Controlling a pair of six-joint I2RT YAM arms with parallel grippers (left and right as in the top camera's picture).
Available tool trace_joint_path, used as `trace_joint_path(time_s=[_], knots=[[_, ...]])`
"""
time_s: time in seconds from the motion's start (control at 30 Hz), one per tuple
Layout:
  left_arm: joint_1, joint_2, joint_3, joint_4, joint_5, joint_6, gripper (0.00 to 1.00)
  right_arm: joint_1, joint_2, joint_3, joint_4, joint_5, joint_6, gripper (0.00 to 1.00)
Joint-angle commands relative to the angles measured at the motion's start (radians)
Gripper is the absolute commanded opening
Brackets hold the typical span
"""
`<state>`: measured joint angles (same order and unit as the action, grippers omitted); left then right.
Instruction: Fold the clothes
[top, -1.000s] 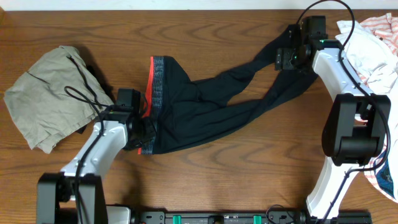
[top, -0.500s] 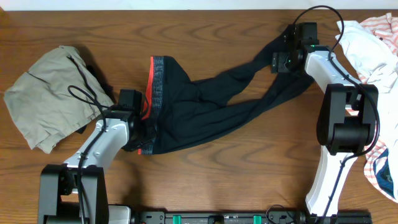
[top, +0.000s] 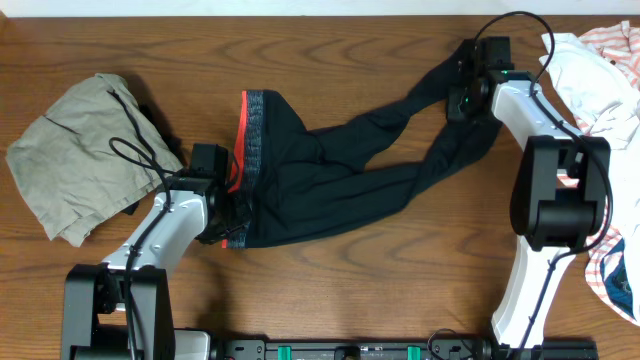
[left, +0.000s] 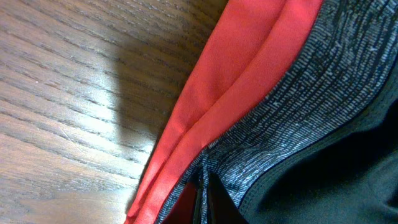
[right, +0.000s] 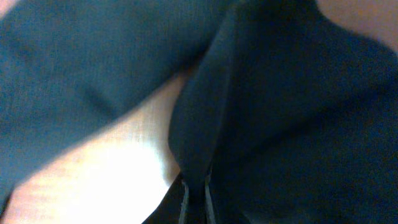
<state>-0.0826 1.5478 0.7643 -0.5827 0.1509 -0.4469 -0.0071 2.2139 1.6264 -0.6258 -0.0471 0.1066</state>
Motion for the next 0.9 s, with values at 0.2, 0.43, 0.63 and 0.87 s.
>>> trace_joint_path(time_s=[0.2, 0.43, 0.63, 0.87], knots=[[-0.002, 0.003, -0.01, -0.003, -0.005, 0.009, 0.06, -0.106, -0.292, -0.003, -0.334, 0.018, 0.05, 0.02], [-0.002, 0.003, -0.01, -0.003, -0.005, 0.009, 0.06, -0.22, -0.304, -0.008, -0.531, 0.203, 0.09, 0.08], [-0.002, 0.003, -0.01, -0.002, -0.005, 0.009, 0.06, -0.309, -0.304, -0.008, -0.594, 0.228, 0.106, 0.15], [-0.002, 0.003, -0.01, -0.002, -0.005, 0.009, 0.06, -0.352, -0.304, -0.008, -0.616, 0.206, 0.106, 0.18]])
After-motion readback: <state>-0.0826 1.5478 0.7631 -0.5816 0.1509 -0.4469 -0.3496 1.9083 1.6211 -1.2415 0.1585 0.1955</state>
